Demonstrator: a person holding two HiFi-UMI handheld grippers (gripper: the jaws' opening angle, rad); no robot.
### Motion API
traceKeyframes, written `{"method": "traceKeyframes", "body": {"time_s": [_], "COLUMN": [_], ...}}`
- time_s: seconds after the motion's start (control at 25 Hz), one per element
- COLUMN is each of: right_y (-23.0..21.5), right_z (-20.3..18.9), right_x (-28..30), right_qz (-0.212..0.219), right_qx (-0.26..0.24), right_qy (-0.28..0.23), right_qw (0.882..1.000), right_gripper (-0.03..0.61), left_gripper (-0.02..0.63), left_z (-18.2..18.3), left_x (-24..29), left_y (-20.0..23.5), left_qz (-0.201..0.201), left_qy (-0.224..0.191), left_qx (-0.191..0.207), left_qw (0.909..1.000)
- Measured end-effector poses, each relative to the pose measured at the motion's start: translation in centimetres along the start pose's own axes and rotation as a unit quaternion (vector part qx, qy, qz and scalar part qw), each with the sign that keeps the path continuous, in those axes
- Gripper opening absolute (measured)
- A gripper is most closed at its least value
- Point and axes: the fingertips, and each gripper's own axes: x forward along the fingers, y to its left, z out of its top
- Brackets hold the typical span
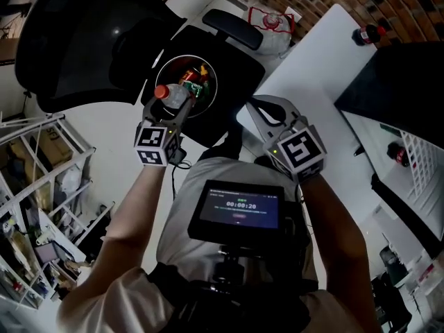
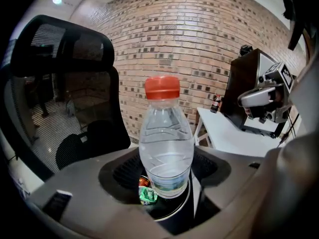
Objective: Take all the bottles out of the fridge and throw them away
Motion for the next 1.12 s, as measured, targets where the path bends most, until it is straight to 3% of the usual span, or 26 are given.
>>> {"method": "traceKeyframes", "body": {"time_s": [0.28,0.48,0.64,0.76,0.92,1.12], "right_y": [-0.2,-0.5,-0.3,-0.3,-0.1,-1.0], "right_z": [-0.2,-0.6,-0.9,-0.9,-1.1,-2.4], "right_x": [1.1,1.3,1.3,1.0,1.1,1.1], "right_qz": [0.004,-0.008,-0.02,-0.033,-0.043,-0.049], "right_qx": [0.005,0.013,0.025,0.026,0.032,0.048], "right_qy": [0.014,0.024,0.025,0.021,0.022,0.028], "right_qw": [1.0,1.0,0.999,0.999,0.998,0.997], "right_gripper": [0.006,0.006,0.006,0.006,0.006,0.006], "left_gripper": [0.302,0.302,0.302,0.302,0.304,0.304], "left_z": [-2.8,-5.8,-8.7,-10.9,-14.8,-17.6], "left_x": [3.0,6.8,9.3,11.3,12.7,15.6], "left_y": [1.7,3.0,4.5,4.5,4.1,3.6], "left_qz": [-0.003,-0.01,-0.021,-0.044,-0.081,-0.093], "left_qy": [0.047,0.112,0.171,0.235,0.332,0.405], "left_qx": [0.017,0.05,0.04,0.021,0.008,0.011], "left_qw": [0.9988,0.9923,0.9842,0.9707,0.9399,0.9095]}}
